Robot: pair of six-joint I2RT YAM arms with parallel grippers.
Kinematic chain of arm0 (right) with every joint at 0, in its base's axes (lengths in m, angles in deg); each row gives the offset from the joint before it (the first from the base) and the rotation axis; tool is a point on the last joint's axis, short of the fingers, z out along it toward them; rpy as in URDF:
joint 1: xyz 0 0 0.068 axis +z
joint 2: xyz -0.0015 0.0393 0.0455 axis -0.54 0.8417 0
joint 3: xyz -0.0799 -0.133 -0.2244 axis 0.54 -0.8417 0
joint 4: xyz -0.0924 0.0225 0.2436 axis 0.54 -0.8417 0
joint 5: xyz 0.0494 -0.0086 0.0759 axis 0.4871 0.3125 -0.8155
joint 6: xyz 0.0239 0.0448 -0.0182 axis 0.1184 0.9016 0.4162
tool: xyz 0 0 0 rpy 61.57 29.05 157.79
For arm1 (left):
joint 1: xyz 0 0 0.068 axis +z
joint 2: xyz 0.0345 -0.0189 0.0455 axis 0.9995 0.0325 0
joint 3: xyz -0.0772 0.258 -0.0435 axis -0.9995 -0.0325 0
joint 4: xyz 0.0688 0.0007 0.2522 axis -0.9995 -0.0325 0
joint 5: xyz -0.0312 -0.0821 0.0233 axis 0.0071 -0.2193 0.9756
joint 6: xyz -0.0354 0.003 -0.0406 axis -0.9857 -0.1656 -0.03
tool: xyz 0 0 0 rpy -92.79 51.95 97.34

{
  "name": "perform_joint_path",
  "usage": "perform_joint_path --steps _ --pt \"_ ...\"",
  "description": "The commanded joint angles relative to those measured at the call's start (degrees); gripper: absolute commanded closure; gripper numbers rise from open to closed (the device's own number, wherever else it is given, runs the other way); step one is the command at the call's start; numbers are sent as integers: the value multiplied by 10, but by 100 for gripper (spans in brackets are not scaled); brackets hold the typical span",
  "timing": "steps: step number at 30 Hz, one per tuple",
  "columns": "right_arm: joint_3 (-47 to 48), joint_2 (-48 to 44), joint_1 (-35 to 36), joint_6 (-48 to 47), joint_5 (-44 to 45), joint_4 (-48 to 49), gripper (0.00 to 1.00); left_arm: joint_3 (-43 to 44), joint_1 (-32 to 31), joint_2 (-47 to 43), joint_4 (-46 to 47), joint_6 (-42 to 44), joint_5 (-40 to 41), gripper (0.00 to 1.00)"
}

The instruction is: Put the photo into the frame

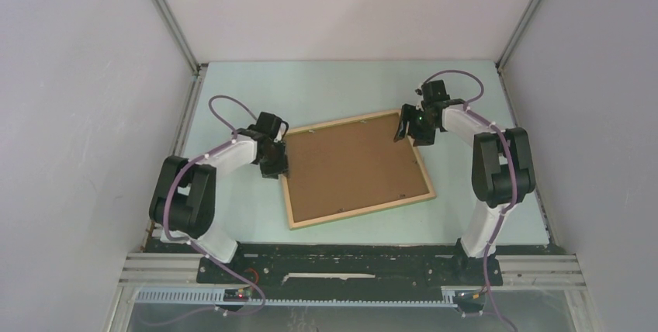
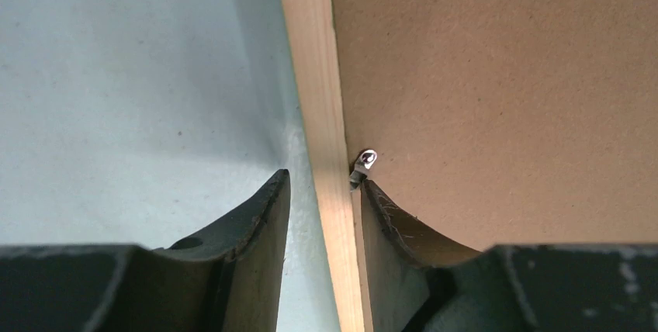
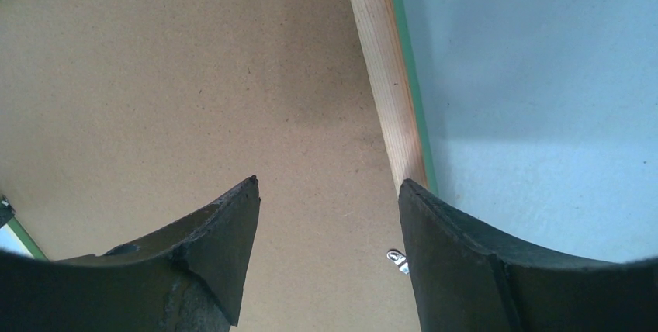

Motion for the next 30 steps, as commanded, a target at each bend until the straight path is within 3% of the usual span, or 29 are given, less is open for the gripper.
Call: perform_joint_path --steps 1,4,6,8,11,14,19,26,30 --pt "-6 -44 11 0 49 -24 26 -45 1 -66 42 13 29 100" --pt "-7 -93 48 -8 195 -69 18 -62 1 -79 57 -6 -2 100" --pt "-18 -135 65 -7 229 -88 13 -65 2 -81 57 -22 -10 100" --pt "-52 -180 77 5 190 -88 12 -67 2 -89 56 -32 -6 100" --pt "-140 -267 100 31 47 -47 11 -70 2 -115 51 -34 3 96" --pt "-215 -325 147 43 25 -33 8 -67 3 -144 40 -18 3 89" --pt "-292 -381 159 103 -12 -34 9 -67 3 -179 31 -1 -9 57" --pt "-348 -438 121 175 36 -39 10 -108 0 -196 50 -13 -76 16" --pt "-377 -436 80 182 12 -17 11 -146 -2 -211 78 -57 -113 11"
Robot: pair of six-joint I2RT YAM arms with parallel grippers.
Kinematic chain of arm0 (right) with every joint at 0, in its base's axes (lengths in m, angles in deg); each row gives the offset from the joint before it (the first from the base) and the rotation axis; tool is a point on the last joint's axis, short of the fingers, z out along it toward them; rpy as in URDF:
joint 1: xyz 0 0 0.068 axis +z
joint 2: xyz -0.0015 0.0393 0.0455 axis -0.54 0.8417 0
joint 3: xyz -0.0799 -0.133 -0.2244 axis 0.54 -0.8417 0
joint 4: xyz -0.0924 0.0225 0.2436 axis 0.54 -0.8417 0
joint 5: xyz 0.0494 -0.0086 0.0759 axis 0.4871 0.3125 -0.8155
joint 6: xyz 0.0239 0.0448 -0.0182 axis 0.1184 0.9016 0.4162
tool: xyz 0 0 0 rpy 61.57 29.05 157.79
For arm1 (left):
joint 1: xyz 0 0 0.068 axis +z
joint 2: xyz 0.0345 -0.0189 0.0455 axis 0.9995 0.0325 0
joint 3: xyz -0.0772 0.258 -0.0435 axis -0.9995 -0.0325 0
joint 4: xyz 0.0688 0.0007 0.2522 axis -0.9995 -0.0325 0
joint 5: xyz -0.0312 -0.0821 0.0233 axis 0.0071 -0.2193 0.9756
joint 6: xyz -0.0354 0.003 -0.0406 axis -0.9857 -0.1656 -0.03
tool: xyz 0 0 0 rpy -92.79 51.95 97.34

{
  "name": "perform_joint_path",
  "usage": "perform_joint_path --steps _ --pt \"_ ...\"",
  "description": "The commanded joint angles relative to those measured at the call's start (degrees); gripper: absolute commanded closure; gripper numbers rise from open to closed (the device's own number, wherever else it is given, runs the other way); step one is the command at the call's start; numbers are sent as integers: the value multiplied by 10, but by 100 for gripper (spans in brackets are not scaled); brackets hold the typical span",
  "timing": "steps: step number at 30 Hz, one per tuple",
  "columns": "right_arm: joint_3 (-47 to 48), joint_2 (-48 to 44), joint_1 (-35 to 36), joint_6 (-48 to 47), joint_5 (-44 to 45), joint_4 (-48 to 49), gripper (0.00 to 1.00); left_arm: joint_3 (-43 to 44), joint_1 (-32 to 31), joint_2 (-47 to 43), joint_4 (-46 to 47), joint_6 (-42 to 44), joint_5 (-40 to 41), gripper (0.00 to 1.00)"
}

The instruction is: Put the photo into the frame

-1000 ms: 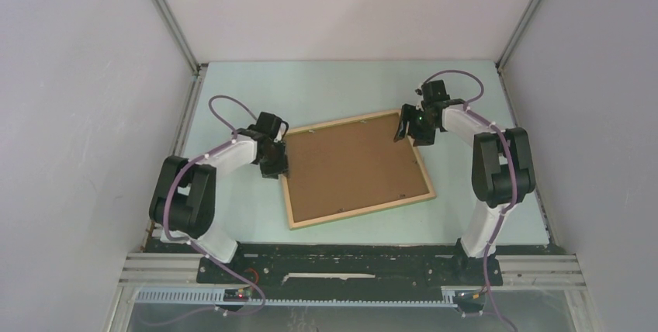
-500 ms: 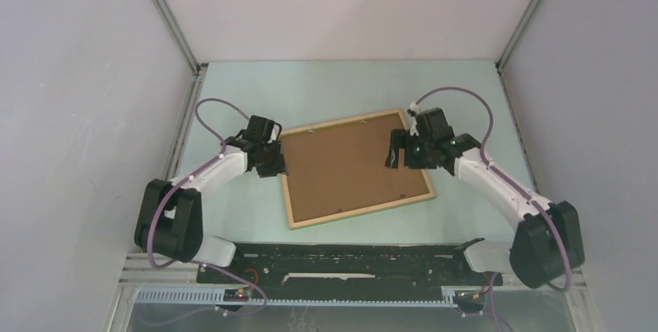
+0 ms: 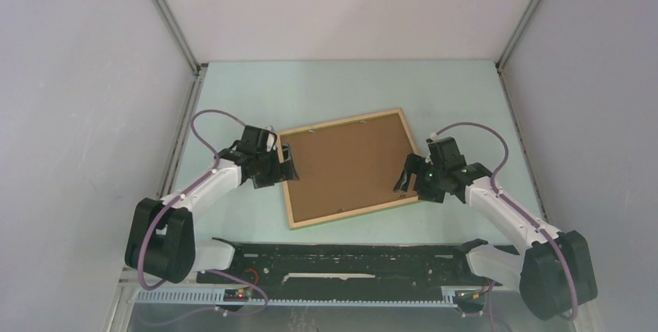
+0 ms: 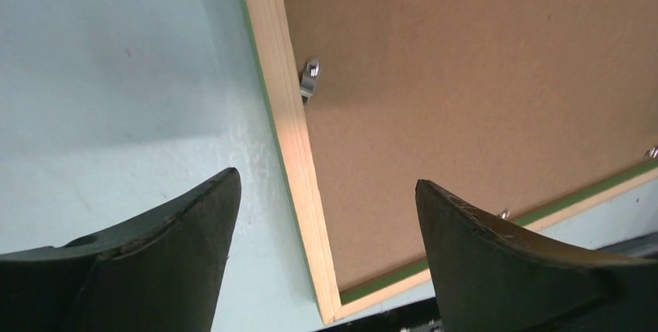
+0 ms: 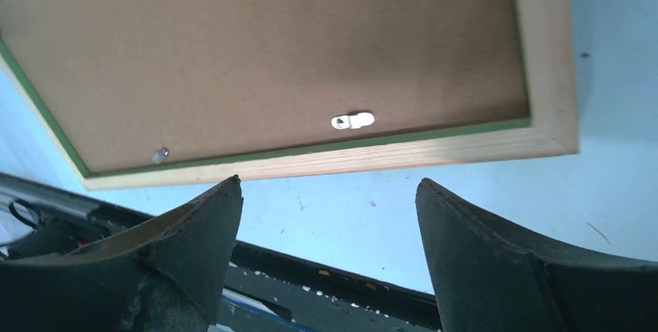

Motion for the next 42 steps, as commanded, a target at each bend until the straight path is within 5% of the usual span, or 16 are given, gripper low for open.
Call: perform_joint_path --steps 1,9,15,27,36,42 --pt "-20 6 -39 33 -14 21 11 -43 -5 -29 36 -51 -58 10" --pt "-17 63 -69 40 -45 112 12 -70 -28 23 72 -143 -80 11" --pt "40 150 -87 26 -68 159 12 -78 -123 17 120 -213 -83 13" --pt "280 337 -90 -67 -6 57 16 2 -328 99 164 -219 -131 10" --pt "234 206 -142 -95 85 -16 13 81 -264 -53 -48 -14 -7 0" --pt "121 112 -203 -41 63 10 14 225 -139 1 -112 18 61 0"
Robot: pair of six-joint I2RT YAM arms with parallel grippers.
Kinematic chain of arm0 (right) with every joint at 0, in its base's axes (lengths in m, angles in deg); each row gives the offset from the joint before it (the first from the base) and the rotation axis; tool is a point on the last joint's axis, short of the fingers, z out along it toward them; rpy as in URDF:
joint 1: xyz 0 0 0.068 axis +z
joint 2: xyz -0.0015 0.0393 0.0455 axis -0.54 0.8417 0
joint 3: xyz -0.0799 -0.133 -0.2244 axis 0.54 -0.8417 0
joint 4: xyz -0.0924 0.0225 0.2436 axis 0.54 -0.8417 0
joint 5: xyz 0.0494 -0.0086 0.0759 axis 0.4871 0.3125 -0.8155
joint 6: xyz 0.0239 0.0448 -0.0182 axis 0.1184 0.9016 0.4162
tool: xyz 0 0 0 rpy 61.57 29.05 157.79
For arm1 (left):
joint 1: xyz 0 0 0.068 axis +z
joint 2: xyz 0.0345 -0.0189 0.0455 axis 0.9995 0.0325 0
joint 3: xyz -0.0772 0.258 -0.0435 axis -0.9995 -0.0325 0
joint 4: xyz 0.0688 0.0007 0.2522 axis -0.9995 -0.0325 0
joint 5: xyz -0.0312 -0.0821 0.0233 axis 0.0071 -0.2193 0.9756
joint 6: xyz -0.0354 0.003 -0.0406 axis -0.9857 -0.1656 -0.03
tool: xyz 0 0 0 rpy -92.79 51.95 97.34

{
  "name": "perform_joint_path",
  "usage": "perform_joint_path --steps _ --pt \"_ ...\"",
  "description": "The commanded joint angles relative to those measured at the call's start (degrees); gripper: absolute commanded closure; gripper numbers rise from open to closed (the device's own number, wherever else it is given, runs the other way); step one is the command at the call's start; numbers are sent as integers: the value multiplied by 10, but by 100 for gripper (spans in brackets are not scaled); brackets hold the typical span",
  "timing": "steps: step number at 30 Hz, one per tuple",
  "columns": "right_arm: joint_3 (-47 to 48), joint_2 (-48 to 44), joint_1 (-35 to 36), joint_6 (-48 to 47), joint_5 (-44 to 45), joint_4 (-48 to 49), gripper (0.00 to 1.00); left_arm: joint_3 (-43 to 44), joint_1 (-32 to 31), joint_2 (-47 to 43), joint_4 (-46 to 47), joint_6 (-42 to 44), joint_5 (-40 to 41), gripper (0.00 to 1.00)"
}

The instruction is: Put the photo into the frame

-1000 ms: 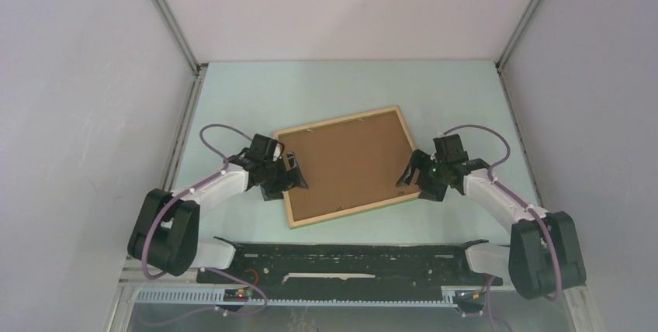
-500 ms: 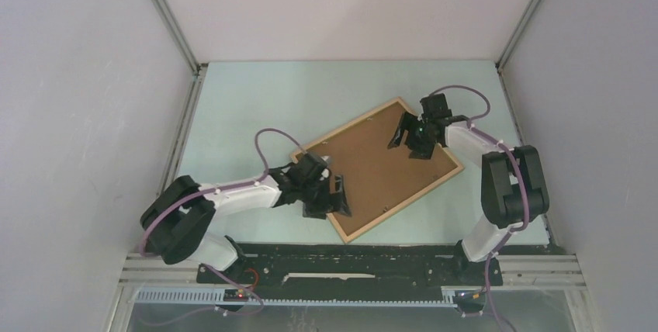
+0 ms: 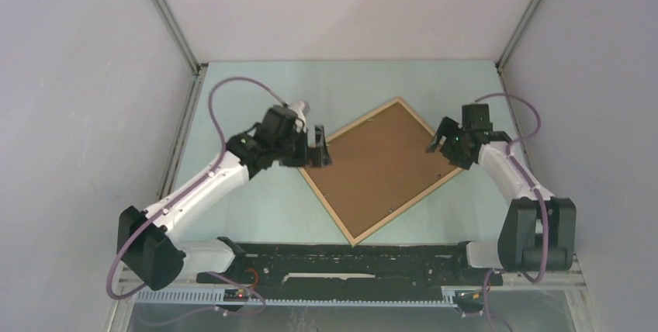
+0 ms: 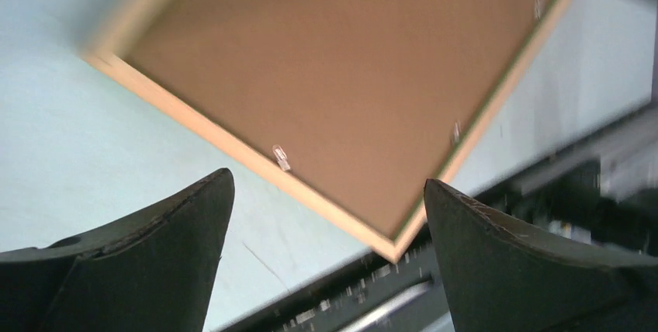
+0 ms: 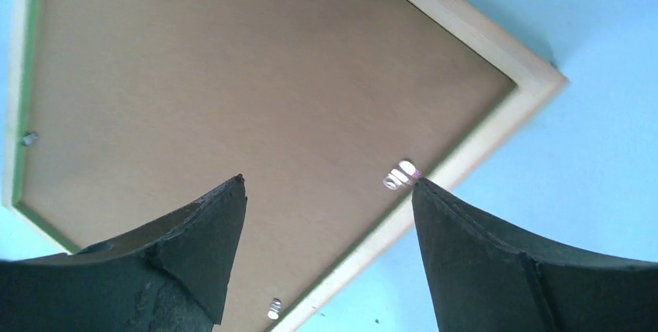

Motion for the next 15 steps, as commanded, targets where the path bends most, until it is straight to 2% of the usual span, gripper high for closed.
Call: perform_joint_path --steps 1,4,6,9,11,13,15 --pt "-78 -71 -39 31 5 8 14 114 95 71 -50 47 58 0" --pt "-127 -107 -71 35 -18 31 14 184 146 174 -49 44 33 0" --pt "-154 -113 -95 34 -50 49 15 232 153 249 -48 60 46 0" --pt "-174 -92 -110 31 -73 68 15 296 160 343 -44 95 60 0" --pt "-179 -67 -110 28 -86 77 15 340 169 400 -65 100 28 0" --pt "-182 -44 -110 21 -110 90 16 353 168 431 -59 113 -16 0" --pt "-182 -24 -109 20 -130 107 16 343 168 443 -56 114 -15 0"
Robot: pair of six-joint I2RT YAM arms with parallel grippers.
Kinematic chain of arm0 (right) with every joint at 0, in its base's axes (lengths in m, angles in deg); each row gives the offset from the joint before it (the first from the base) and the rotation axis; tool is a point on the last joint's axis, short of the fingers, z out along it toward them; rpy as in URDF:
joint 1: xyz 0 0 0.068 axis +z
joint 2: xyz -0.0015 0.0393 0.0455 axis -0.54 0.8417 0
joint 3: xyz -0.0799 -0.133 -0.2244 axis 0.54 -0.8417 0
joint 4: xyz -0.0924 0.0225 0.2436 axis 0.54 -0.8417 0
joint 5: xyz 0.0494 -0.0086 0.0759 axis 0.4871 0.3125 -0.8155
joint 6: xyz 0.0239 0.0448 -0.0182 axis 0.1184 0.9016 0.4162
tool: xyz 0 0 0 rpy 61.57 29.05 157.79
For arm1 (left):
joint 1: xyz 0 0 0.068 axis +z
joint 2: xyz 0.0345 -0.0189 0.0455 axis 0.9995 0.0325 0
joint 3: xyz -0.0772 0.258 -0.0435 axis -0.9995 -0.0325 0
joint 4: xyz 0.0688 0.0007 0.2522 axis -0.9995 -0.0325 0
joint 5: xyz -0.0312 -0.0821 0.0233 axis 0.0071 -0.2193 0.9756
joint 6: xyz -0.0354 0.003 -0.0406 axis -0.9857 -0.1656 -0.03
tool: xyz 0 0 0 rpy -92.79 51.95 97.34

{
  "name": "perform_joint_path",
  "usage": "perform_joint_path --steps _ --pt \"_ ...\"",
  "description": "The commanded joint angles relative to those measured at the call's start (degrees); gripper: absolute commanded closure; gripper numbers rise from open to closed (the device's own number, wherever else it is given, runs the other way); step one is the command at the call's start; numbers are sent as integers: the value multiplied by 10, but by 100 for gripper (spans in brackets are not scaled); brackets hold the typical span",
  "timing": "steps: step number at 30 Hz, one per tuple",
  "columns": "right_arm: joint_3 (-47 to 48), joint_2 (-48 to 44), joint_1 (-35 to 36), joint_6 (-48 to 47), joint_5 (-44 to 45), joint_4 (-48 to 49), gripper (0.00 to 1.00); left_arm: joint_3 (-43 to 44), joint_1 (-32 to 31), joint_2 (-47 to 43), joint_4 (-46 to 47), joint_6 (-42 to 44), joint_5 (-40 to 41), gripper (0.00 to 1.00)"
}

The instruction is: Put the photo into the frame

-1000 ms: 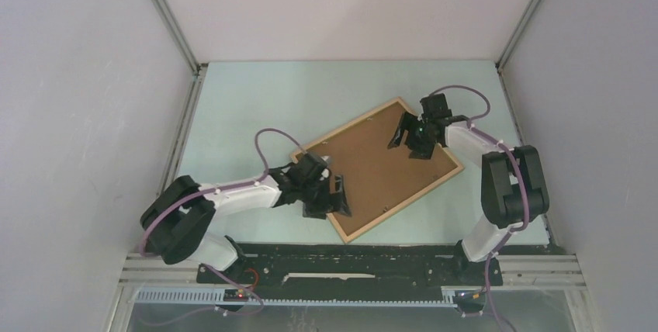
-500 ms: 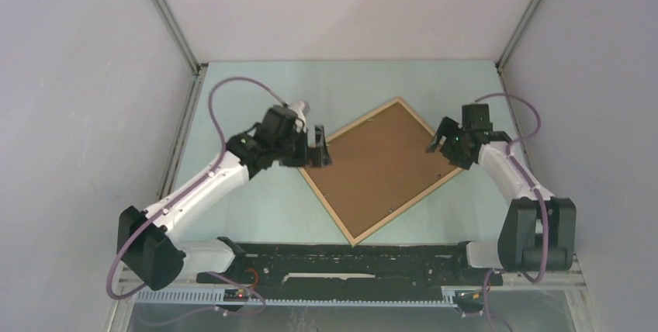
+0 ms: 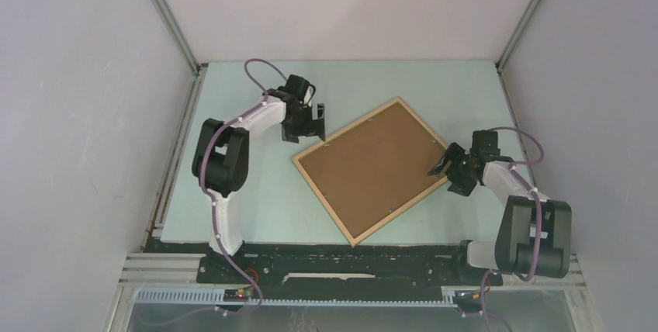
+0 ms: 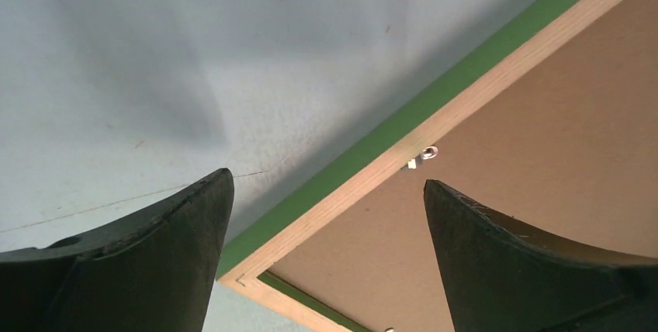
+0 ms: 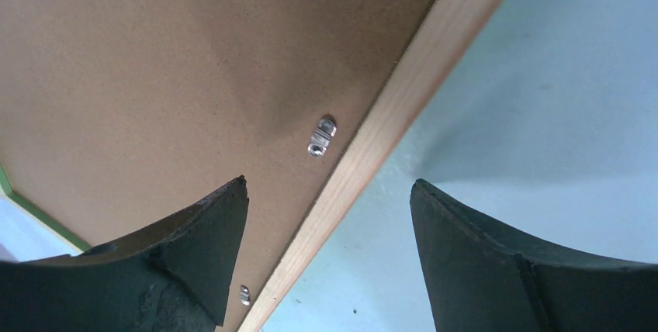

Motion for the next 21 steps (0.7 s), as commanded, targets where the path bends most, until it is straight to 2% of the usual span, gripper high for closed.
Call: perform_joint_path --steps 1,4,10,14,16,21 --pt "-2 39 2 -5 -66 63 16 15 3 7 -14 30 -38 0" --pt "2 71 14 1 -98 91 19 -74 4 -30 51 3 -76 1" --pt "48 141 60 23 -130 119 22 -275 4 -146 183 -78 -158 9" --pt "103 181 90 20 -125 103 23 -382 4 -244 205 -100 -157 11" --pt "140 196 111 4 -88 63 24 -418 2 -285 203 -100 -143 12" --pt "202 210 111 -27 47 0 24 -469 -11 -349 195 -90 -103 14"
